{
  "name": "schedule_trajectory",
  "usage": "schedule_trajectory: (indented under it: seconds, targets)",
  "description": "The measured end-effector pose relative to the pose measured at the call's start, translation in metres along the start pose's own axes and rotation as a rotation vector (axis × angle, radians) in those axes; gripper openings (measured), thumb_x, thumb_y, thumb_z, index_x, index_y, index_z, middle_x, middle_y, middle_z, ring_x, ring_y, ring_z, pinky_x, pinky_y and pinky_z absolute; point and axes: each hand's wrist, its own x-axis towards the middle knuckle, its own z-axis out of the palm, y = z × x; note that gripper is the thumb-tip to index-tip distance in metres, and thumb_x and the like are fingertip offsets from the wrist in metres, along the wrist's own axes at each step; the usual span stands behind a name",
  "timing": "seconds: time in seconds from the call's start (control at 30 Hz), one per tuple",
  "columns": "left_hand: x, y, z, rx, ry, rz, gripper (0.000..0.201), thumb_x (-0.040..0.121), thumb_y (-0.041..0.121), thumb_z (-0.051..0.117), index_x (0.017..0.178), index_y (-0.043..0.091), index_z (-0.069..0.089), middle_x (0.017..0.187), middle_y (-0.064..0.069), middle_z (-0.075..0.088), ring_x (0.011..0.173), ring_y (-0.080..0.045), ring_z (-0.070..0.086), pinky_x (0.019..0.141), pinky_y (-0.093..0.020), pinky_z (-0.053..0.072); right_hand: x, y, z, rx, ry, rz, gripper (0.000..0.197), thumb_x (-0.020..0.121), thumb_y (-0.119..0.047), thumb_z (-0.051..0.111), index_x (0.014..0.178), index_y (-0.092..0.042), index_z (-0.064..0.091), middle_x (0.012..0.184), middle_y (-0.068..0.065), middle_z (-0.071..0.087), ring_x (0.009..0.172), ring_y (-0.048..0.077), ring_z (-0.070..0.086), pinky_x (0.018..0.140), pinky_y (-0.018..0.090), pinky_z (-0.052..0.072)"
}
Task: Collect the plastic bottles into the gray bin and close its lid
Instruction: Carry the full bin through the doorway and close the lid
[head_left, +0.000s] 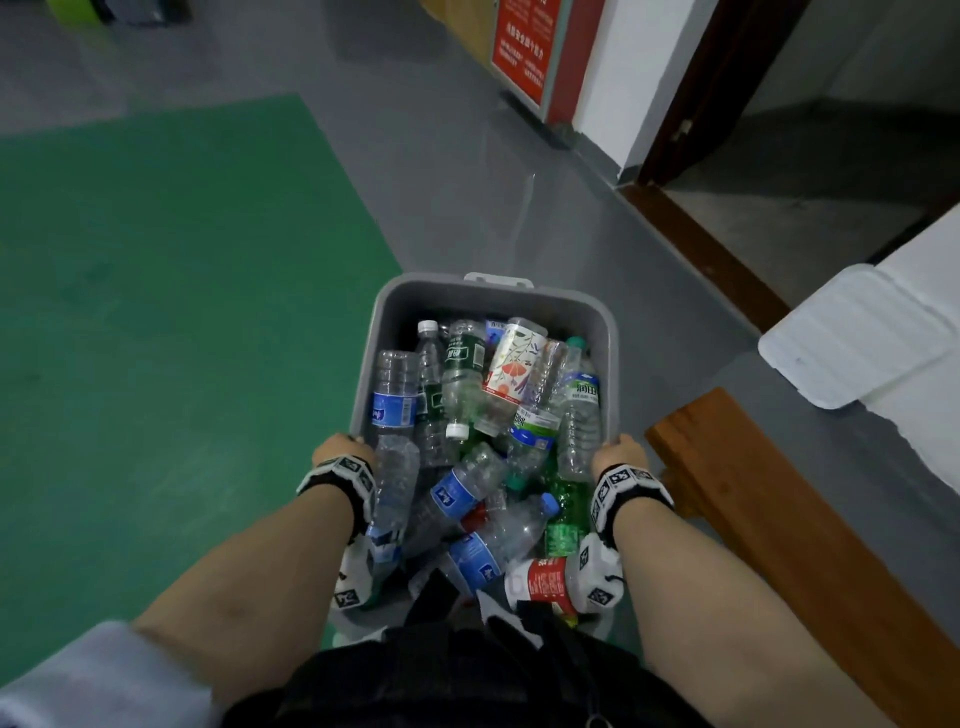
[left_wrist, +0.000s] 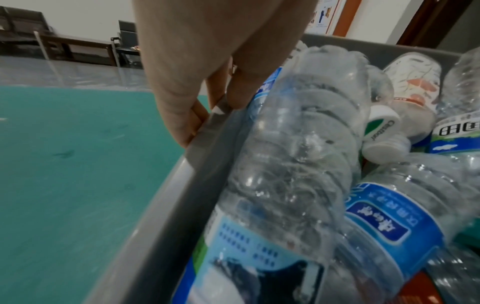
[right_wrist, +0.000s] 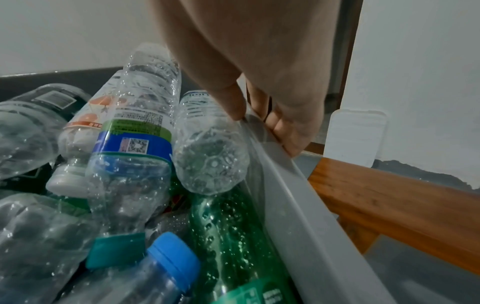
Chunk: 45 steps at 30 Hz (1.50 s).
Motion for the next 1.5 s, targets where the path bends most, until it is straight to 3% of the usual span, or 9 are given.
schedule_trajectory:
  seconds: [0.13, 0.2, 0.37, 0.57, 0.73, 0.87, 1.1, 1.3, 1.5]
  targets:
    - [0.029, 0.065, 0.000, -0.113, 0.041, 0.070, 0.035, 0.101, 0.023, 0.041, 0.118, -0.001, 0.061, 0.110, -0.021, 0.065, 0.100, -0.033, 0.064, 0.082, -0.035, 0.050, 0.052, -0.023, -0.027, 0.005, 0.003, 0.064, 0.041, 0.101, -0.020, 0.037, 0.135, 0.001, 0.045, 0.139, 0.019, 0.049, 0.127, 0.034, 0.048, 0.100, 0.034, 0.040]
    - [0.047, 0.097, -0.005, -0.130, 0.024, 0.102, 0.035, 0.100, 0.023, 0.044, 0.117, -0.001, 0.062, 0.109, -0.021, 0.066, 0.098, -0.032, 0.064, 0.084, -0.035, 0.051, 0.076, -0.029, -0.031, 0.025, 0.029, 0.068, 0.040, 0.100, -0.021, 0.037, 0.130, 0.003, 0.048, 0.135, 0.022, 0.052, 0.123, 0.036, 0.050, 0.097, 0.035, 0.041]
    - [0.100, 0.171, -0.007, -0.088, -0.041, 0.134, 0.035, 0.101, 0.024, 0.042, 0.121, 0.001, 0.059, 0.114, -0.019, 0.064, 0.101, -0.032, 0.063, 0.084, -0.034, 0.050, 0.139, -0.061, -0.040, 0.057, 0.016, 0.149, 0.044, 0.102, -0.028, 0.035, 0.132, 0.003, 0.046, 0.137, 0.022, 0.050, 0.125, 0.037, 0.048, 0.102, 0.036, 0.039]
    - [0.190, 0.283, -0.036, -0.018, -0.104, 0.285, 0.039, 0.101, 0.029, 0.042, 0.126, 0.004, 0.058, 0.123, -0.017, 0.062, 0.112, -0.032, 0.059, 0.094, -0.036, 0.046, 0.220, -0.123, -0.059, 0.152, 0.063, 0.266, 0.050, 0.101, -0.033, 0.038, 0.138, 0.001, 0.041, 0.141, 0.021, 0.046, 0.128, 0.036, 0.046, 0.102, 0.037, 0.038]
    - [0.240, 0.376, -0.054, -0.037, -0.199, 0.338, 0.040, 0.098, 0.029, 0.048, 0.129, 0.005, 0.057, 0.130, -0.015, 0.059, 0.118, -0.033, 0.055, 0.101, -0.035, 0.041, 0.271, -0.161, -0.081, 0.268, 0.175, 0.399, 0.049, 0.100, -0.035, 0.039, 0.135, -0.001, 0.042, 0.136, 0.023, 0.048, 0.123, 0.038, 0.049, 0.099, 0.039, 0.040]
    - [0.269, 0.427, -0.047, -0.011, -0.269, 0.349, 0.041, 0.098, 0.029, 0.049, 0.130, 0.005, 0.057, 0.133, -0.016, 0.057, 0.121, -0.035, 0.053, 0.105, -0.036, 0.040, 0.307, -0.180, -0.103, 0.301, 0.211, 0.410, 0.051, 0.099, -0.037, 0.041, 0.137, -0.003, 0.041, 0.137, 0.023, 0.046, 0.124, 0.037, 0.049, 0.101, 0.039, 0.040]
    - [0.283, 0.549, -0.007, 0.040, -0.376, 0.370, 0.050, 0.093, 0.041, 0.048, 0.134, 0.013, 0.054, 0.136, -0.015, 0.054, 0.122, -0.036, 0.052, 0.107, -0.042, 0.039, 0.380, -0.157, -0.134, 0.361, 0.225, 0.547, 0.047, 0.100, -0.035, 0.040, 0.132, -0.001, 0.043, 0.133, 0.022, 0.050, 0.119, 0.036, 0.051, 0.095, 0.037, 0.042]
    - [0.270, 0.677, 0.053, 0.057, -0.350, 0.406, 0.051, 0.097, 0.040, 0.043, 0.138, 0.010, 0.048, 0.139, -0.017, 0.050, 0.125, -0.037, 0.049, 0.105, -0.039, 0.037, 0.483, -0.127, -0.207, 0.411, 0.211, 0.522, 0.051, 0.100, -0.038, 0.039, 0.136, -0.002, 0.041, 0.136, 0.021, 0.049, 0.122, 0.036, 0.050, 0.096, 0.038, 0.042]
    - [0.236, 0.800, 0.106, 0.035, -0.310, 0.485, 0.041, 0.095, 0.034, 0.047, 0.123, 0.008, 0.063, 0.122, -0.019, 0.062, 0.111, -0.037, 0.057, 0.093, -0.035, 0.044, 0.562, -0.085, -0.282, 0.478, 0.261, 0.608, 0.051, 0.099, -0.039, 0.040, 0.134, -0.001, 0.043, 0.134, 0.020, 0.051, 0.120, 0.036, 0.052, 0.095, 0.037, 0.042]
